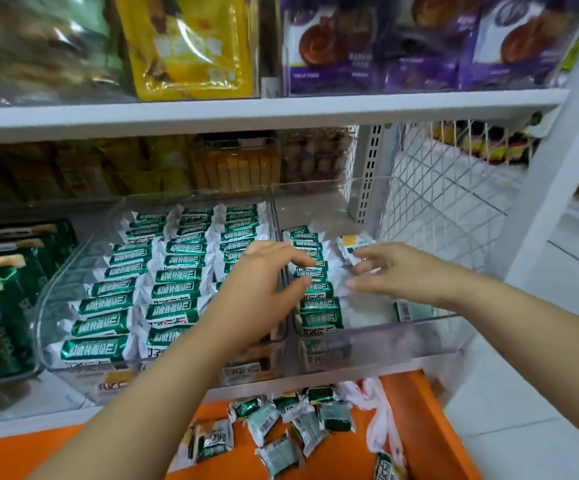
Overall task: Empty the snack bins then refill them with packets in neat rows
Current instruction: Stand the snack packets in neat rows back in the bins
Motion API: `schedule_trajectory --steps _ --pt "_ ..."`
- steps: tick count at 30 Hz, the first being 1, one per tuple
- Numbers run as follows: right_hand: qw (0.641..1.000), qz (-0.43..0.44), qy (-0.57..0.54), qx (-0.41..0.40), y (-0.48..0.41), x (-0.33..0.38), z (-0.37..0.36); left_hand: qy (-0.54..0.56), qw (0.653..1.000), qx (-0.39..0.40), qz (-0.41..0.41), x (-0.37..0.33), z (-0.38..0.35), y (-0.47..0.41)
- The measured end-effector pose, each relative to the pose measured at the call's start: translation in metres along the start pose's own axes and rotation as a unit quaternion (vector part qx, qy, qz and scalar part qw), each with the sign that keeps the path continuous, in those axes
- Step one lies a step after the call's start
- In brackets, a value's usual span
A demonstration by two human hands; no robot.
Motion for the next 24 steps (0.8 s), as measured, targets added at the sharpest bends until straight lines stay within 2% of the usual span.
schedule_trajectory --steps 2,4,7,10,12,14,16,18,21,24 --pt "0.993 0.032 -0.052 -0.104 0.027 0.002 0.035 -0.022 1.000 0.008 0.014 -0.004 0.004 -0.003" --pt "0.984 0.052 -0.042 -0.163 0.054 -0.004 0.059 -0.055 0.998 -0.002 0.023 -0.012 0.006 -0.007" --pt "0.981 0.062 0.001 -0.181 0.081 -0.017 0.073 -0.075 0.997 -0.016 0.000 -0.039 -0.004 -0.016" --pt "0.977 0.062 0.044 -0.200 0.101 -0.032 0.086 -0.077 0.996 0.040 -0.013 -0.061 -0.038 -0.035" --pt "0.979 0.049 0.072 -0.182 0.110 -0.050 0.085 -0.075 0.987 0.141 -0.002 -0.068 -0.077 -0.049" --pt "0.983 0.029 0.125 -0.130 0.112 -0.066 0.077 -0.061 0.969 0.238 0.004 -0.076 -0.112 -0.061" --pt "0.982 0.028 0.164 -0.085 0.111 -0.077 0.067 -0.057 0.952 0.301 0.010 -0.083 -0.138 -0.069" --pt "0.983 0.037 0.164 -0.079 0.110 -0.082 0.064 -0.080 0.930 0.359 0.023 -0.084 -0.162 -0.073" --pt "0.982 0.056 0.164 -0.080 0.111 -0.080 0.068 -0.167 0.898 0.407 0.030 -0.079 -0.189 -0.072" --pt "0.983 0.064 0.154 -0.074 0.111 -0.077 0.071 -0.179 0.894 0.408 0.056 -0.072 -0.205 -0.074"
Point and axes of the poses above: each hand's wrist, its own y-axis away from the middle knuckle, its own z-axis out of the back of the hand, x = y × z, the point moved 8 cm from there along -y, towards the middle knuckle, and after that the axes turned 10 degrees about z, right-handed, at the moved point
